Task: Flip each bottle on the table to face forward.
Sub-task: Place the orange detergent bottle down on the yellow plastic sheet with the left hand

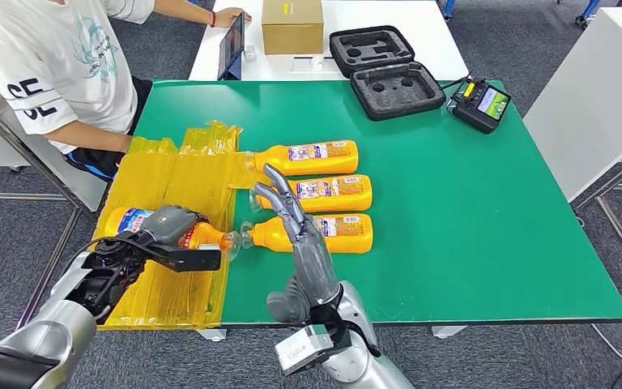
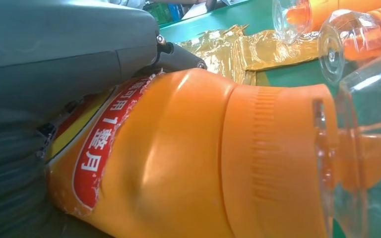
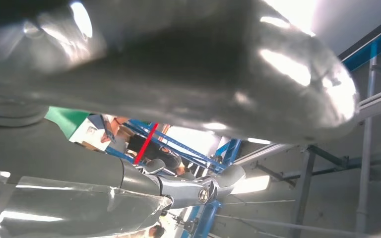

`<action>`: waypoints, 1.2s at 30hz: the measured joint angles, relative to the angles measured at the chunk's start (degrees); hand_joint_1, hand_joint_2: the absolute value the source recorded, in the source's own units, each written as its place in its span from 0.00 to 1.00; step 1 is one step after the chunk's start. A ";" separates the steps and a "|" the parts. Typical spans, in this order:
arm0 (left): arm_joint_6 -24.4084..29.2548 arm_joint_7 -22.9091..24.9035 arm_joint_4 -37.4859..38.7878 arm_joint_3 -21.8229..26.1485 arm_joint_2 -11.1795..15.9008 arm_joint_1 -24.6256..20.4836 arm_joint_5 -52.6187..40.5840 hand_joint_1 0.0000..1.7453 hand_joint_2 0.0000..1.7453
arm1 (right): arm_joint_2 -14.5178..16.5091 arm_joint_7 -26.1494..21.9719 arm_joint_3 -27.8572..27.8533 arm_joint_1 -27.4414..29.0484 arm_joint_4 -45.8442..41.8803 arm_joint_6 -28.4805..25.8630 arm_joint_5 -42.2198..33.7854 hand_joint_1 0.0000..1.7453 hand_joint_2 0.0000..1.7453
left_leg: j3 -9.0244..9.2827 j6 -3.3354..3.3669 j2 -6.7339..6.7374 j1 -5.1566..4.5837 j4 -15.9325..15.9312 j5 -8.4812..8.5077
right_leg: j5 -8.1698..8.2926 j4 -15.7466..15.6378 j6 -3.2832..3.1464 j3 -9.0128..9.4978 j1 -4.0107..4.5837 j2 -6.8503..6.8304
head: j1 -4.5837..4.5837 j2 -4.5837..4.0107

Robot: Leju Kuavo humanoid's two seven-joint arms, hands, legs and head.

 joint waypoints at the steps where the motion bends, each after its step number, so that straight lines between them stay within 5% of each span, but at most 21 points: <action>1: -0.01 -0.02 0.12 0.02 -0.01 -0.04 0.04 0.98 1.00 | 0.03 0.00 -0.04 0.00 0.11 0.01 0.00 0.00 0.00 | 0.00 0.00 0.00 0.00 0.00 0.00 | 0.00 0.00 0.00 0.00 0.00 0.00 | 0.00 0.00; 2: -0.05 -0.04 0.20 0.03 -0.01 -0.07 0.11 0.95 1.00 | 0.05 0.00 -0.07 0.00 0.20 0.02 0.00 0.00 0.00 | 0.00 0.00 0.00 0.00 0.00 0.00 | 0.00 0.00 0.00 0.00 0.00 0.00 | 0.00 0.00; 6: -2.08 -0.54 0.48 0.10 -0.01 -0.26 2.61 0.04 1.00 | 0.12 0.00 -0.22 0.01 0.50 0.23 0.17 0.00 0.00 | 0.01 0.00 0.00 0.00 0.00 0.00 | 0.00 0.00 0.00 0.00 0.00 0.00 | 0.00 0.00; 7: -3.04 -0.69 0.54 0.17 -0.01 -0.32 3.96 0.00 1.00 | 0.15 0.00 -0.31 0.01 0.57 0.33 0.30 0.00 0.00 | 0.01 0.00 0.00 0.00 0.00 0.00 | 0.00 0.00 0.00 0.00 0.00 0.00 | -0.01 0.00; 9: -4.62 -0.78 0.63 0.32 -0.01 -0.38 6.51 0.00 1.00 | 0.24 0.01 -0.54 0.02 0.67 0.51 0.58 0.00 0.00 | 0.01 0.00 0.00 0.00 0.00 0.00 | 0.00 0.00 0.00 0.00 0.00 0.00 | -0.01 0.00; 13: -5.38 -0.13 0.85 0.36 -0.12 -0.42 9.46 0.00 0.00 | 0.46 0.28 -1.12 0.05 0.77 1.49 0.57 0.00 0.00 | 0.01 0.00 0.01 0.00 0.00 0.00 | 0.00 0.00 0.00 -0.01 0.00 0.00 | 0.00 0.00; 25: -10.55 0.56 2.90 1.26 -0.18 -1.41 16.87 0.00 0.00 | 0.70 0.67 -2.48 0.35 1.46 2.71 0.41 0.00 0.00 | 0.08 0.00 0.00 0.00 -0.01 0.00 | 0.00 0.00 0.00 0.07 0.00 0.01 | 0.00 0.00; 29: -12.38 0.60 3.82 1.79 -0.07 -1.93 19.33 0.00 0.00 | 0.64 6.13 -2.95 0.35 1.99 2.54 6.05 0.00 1.00 | 0.14 0.00 -0.01 0.00 -0.01 0.00 | 0.00 0.00 0.00 0.16 0.00 0.01 | -0.01 0.00; 34: -15.74 -1.05 4.24 3.61 0.54 -1.64 25.40 0.00 0.00 | -0.66 28.64 -6.43 0.01 5.04 2.94 30.74 0.00 1.00 | 0.28 0.00 -0.02 0.00 -0.02 -0.01 | -0.01 -0.01 0.00 0.33 0.00 -0.01 | 0.01 0.00; 36: -16.99 -1.45 4.09 4.56 0.76 -1.26 27.93 0.00 0.00 | -1.57 33.93 -8.46 -0.62 6.81 3.44 37.62 0.00 1.00 | 0.32 0.01 -0.01 -0.01 -0.02 -0.02 | 0.00 -0.01 0.00 0.36 -0.01 0.00 | 0.01 0.00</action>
